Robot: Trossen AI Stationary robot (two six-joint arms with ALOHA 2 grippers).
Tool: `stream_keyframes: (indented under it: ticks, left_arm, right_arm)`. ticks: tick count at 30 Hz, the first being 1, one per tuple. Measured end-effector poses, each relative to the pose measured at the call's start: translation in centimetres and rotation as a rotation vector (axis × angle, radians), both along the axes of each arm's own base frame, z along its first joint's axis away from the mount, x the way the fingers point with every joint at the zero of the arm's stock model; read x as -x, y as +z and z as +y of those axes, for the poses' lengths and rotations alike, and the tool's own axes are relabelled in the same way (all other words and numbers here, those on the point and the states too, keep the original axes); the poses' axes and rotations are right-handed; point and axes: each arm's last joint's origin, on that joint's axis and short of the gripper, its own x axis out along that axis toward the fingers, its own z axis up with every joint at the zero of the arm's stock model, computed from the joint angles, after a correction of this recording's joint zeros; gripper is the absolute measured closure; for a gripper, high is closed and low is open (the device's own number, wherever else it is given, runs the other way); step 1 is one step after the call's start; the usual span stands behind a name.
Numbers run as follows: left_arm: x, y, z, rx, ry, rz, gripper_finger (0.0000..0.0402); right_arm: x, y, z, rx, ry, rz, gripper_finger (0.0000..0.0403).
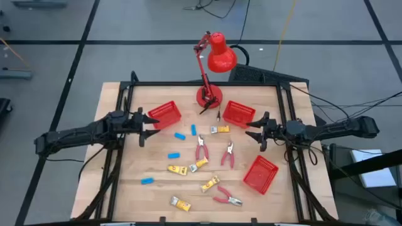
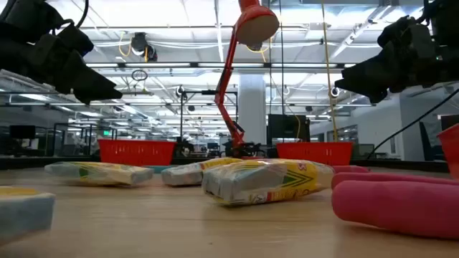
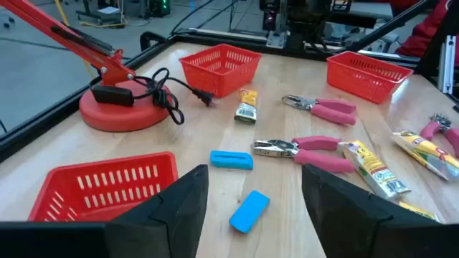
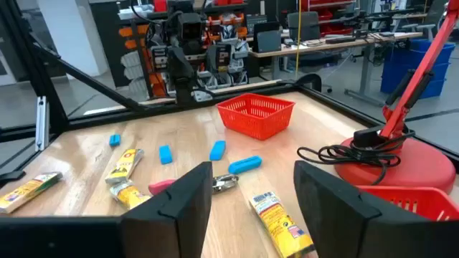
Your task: Pick & Place School Supplies
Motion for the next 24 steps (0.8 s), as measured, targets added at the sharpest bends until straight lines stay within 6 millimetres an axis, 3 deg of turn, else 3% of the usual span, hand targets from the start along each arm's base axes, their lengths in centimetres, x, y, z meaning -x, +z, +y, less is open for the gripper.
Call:
stream_keyframes:
  ticks: [24]
  left_arm:
    - [-0.10, 0.09, 0.03, 0.001, 0.001, -0.009, 0.0174]
  right_arm:
    - [0.00, 0.08, -0.02, -0.004, -0.006, -0.009, 0.0216]
